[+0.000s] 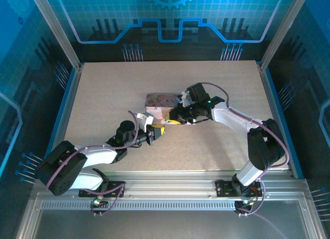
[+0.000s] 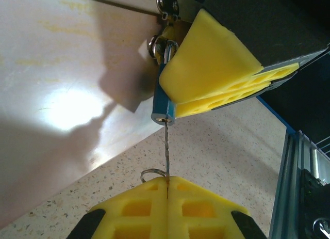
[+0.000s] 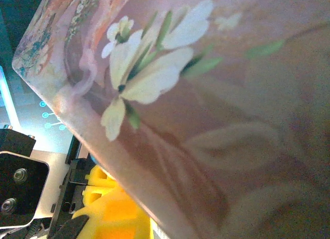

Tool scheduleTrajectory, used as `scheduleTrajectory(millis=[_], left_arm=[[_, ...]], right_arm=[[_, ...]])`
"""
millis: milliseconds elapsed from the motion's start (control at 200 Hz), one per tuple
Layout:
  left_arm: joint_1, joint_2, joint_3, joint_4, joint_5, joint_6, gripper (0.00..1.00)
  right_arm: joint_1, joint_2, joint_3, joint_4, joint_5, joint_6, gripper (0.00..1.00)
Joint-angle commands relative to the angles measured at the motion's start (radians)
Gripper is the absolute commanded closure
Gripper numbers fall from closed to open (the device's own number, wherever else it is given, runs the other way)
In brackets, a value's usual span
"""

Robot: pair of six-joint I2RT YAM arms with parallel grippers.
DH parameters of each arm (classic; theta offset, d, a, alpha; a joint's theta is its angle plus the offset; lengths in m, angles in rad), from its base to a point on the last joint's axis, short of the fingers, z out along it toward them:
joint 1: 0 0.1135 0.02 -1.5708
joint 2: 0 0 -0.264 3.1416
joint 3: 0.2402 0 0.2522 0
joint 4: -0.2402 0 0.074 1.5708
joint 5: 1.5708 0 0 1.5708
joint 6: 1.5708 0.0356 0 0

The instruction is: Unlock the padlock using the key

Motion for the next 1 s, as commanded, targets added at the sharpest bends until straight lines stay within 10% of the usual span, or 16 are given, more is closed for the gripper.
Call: scheduleTrajectory(millis=[0,995], left_arm=[[-0.007,0.016,0.033,0.031,0.008,-0.003,1.0],[0.074,0.073,0.019,0.157,0.131,-0.1,1.0]], right_arm=[[0.011,-0.046,-0.001,0.037,-0.041,0.002,1.0],[0.012,-0.028,0.002,-0.018,-0.069,-0.086,1.0]])
